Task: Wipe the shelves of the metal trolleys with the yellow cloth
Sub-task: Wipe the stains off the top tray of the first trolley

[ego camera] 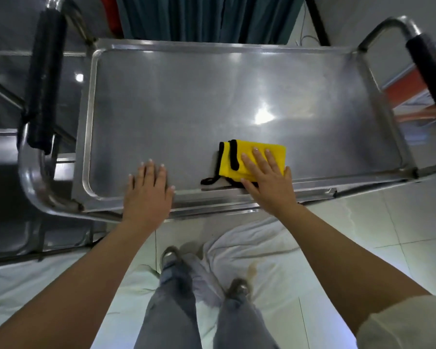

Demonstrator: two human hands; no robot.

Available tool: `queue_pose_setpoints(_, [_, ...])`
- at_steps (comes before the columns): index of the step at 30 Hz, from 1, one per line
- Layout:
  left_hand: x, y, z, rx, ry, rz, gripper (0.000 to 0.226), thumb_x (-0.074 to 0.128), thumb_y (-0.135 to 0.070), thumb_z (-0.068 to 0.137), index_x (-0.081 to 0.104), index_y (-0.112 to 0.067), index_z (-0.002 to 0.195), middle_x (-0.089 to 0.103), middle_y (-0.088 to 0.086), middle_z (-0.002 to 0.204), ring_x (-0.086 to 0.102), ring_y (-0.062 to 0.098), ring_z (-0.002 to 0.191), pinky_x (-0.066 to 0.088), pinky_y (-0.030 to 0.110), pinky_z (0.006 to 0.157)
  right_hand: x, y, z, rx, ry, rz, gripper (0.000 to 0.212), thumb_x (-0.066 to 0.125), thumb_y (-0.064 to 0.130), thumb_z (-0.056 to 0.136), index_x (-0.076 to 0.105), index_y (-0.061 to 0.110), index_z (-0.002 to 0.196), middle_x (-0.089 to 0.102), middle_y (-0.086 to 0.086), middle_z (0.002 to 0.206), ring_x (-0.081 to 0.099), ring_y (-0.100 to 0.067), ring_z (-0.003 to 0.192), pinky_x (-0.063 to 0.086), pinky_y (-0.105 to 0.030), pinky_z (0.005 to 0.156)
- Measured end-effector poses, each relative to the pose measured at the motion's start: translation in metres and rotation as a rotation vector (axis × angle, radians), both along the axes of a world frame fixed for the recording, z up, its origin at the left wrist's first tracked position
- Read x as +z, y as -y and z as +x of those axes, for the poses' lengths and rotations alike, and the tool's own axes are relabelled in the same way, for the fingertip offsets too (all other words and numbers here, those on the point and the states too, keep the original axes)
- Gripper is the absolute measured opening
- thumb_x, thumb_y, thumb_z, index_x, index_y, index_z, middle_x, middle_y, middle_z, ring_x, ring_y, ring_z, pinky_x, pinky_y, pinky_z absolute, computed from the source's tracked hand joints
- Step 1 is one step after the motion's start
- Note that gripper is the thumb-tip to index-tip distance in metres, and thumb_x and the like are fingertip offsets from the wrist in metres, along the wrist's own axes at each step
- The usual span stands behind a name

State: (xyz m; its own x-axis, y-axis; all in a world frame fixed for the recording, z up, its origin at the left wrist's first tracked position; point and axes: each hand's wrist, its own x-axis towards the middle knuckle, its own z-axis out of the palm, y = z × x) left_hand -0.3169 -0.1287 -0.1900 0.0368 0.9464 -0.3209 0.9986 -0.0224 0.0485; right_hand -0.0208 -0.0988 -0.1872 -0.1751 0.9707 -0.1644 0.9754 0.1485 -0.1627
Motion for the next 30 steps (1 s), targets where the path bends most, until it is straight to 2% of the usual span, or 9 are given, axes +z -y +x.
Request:
queue_pose_setpoints(3, [0.005,0.017,0.022,-0.010,0.026,-0.028,0.064,0.010,-0.050,0.099,0.003,-0.017,0.153,-0.001,0.011,0.162,-0.002,0.027,0.149,0.002,0.047,0.118,0.002,-0.007,0.015,-0.057,-0.044,-0.009,0.074,0.050,0.054,0.089,0.006,0.046,0.148,-0.002,0.007,0.161,0.002,-0.021,0.148,0.022,-0.065,0.105])
queue_pose_setpoints(6, [0.006,0.042,0.045,-0.031,0.002,-0.022,0.067,0.010,-0.052,0.098,0.003,-0.015,0.154,0.001,0.009,0.162,-0.001,0.024,0.149,0.001,0.047,0.118,0.002,-0.019,0.014,-0.038,-0.046,-0.030,0.067,0.051,0.043,0.093,0.013,0.043,0.148,0.001,0.004,0.161,0.002,-0.024,0.147,0.023,-0.064,0.104])
queue_pose_setpoints(10, [0.007,0.069,0.068,0.104,0.093,-0.021,0.070,0.013,-0.053,0.098,-0.001,-0.014,0.154,-0.003,0.008,0.162,-0.006,0.022,0.149,0.002,0.045,0.119,0.009,-0.021,0.026,0.093,-0.063,0.012,0.061,0.043,0.004,0.094,0.031,0.032,0.147,0.024,-0.002,0.157,0.021,-0.027,0.143,0.042,-0.048,0.099])
queue_pose_setpoints(13, [0.014,0.087,0.087,0.138,0.114,-0.019,0.069,0.014,-0.053,0.099,0.000,-0.014,0.154,-0.002,0.005,0.162,-0.005,0.020,0.149,-0.001,0.045,0.119,0.020,-0.010,0.041,0.066,-0.294,-0.069,0.053,0.042,0.006,0.095,0.040,0.028,0.143,0.035,-0.003,0.152,0.034,-0.027,0.137,0.043,-0.047,0.101])
queue_pose_setpoints(14, [0.018,0.094,0.093,0.138,0.120,-0.032,0.068,0.014,-0.053,0.099,0.000,-0.015,0.154,-0.002,0.004,0.162,-0.005,0.019,0.149,-0.002,0.045,0.119,0.026,0.001,0.046,0.081,-0.308,-0.065,0.054,0.044,0.005,0.095,0.040,0.029,0.143,0.035,-0.003,0.152,0.035,-0.027,0.136,0.042,-0.047,0.101])
queue_pose_setpoints(17, [0.031,0.118,0.110,0.116,0.125,-0.056,0.066,0.016,-0.051,0.100,0.002,-0.015,0.154,0.000,0.003,0.162,-0.002,0.018,0.149,0.002,0.044,0.120,0.039,0.046,0.068,0.217,-0.300,-0.009,0.061,0.047,0.001,0.091,0.040,0.032,0.143,0.033,-0.002,0.153,0.036,-0.026,0.137,0.043,-0.041,0.101])
queue_pose_setpoints(23, [0.046,0.143,0.125,0.021,0.075,-0.125,0.060,0.021,-0.046,0.102,0.011,-0.017,0.154,0.010,0.004,0.162,0.007,0.019,0.149,0.008,0.040,0.121,0.048,0.103,0.119,0.275,-0.275,-0.069,0.062,0.046,0.006,0.094,0.032,0.036,0.146,0.028,0.005,0.155,0.029,-0.019,0.140,0.042,-0.037,0.098])
queue_pose_setpoints(30, [0.021,0.126,0.135,-0.062,-0.011,-0.180,0.057,0.020,-0.040,0.103,0.012,-0.016,0.154,0.010,0.003,0.162,0.008,0.018,0.149,0.008,0.040,0.120,0.008,0.118,0.148,0.125,-0.326,-0.131,0.056,0.047,0.007,0.096,0.034,0.028,0.146,0.030,-0.003,0.154,0.031,-0.022,0.139,0.040,-0.038,0.104])
